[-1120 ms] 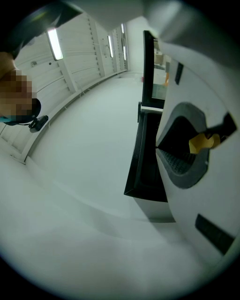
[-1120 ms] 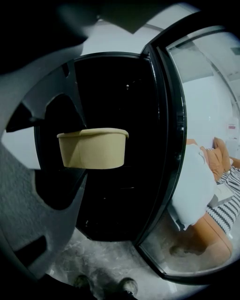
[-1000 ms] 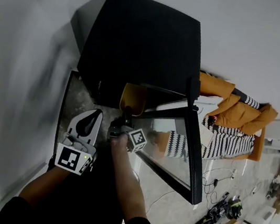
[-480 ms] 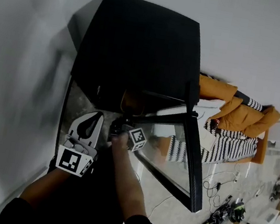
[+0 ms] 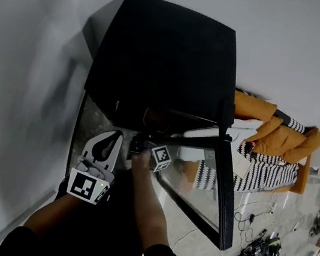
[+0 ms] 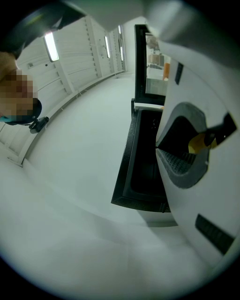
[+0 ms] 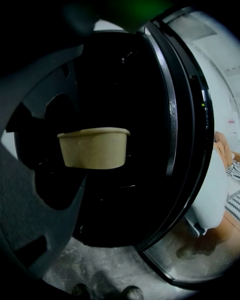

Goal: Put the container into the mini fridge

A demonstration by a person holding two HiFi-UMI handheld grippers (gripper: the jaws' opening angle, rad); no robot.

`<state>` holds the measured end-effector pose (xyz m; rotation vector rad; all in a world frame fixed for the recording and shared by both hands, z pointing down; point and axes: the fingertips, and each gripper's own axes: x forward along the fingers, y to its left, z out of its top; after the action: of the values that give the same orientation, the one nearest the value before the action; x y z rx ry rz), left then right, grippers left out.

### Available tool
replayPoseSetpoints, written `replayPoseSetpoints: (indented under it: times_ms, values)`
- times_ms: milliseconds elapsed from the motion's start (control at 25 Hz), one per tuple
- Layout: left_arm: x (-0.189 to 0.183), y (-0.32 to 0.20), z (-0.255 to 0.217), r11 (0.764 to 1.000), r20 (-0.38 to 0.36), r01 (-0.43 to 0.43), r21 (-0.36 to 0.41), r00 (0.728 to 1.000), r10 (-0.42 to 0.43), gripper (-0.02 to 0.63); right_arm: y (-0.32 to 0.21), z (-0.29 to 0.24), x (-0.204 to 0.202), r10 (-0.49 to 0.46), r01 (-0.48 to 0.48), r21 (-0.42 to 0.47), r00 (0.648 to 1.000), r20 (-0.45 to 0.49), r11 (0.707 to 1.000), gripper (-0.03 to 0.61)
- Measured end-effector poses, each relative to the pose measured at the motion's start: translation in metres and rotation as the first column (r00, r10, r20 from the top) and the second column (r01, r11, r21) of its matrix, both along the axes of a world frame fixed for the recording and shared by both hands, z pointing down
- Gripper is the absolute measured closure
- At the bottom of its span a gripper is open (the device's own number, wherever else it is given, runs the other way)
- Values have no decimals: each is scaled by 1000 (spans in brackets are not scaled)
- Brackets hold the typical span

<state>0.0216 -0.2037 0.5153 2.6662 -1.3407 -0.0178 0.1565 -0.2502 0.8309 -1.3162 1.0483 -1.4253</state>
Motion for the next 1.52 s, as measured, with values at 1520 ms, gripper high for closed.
replayPoseSetpoints:
  times_ms: [1520]
  values:
    - [-3,-8,18,999,15,43,-9,999,-43,609,-58,14,13,-18,17,35,1000,8,999,373]
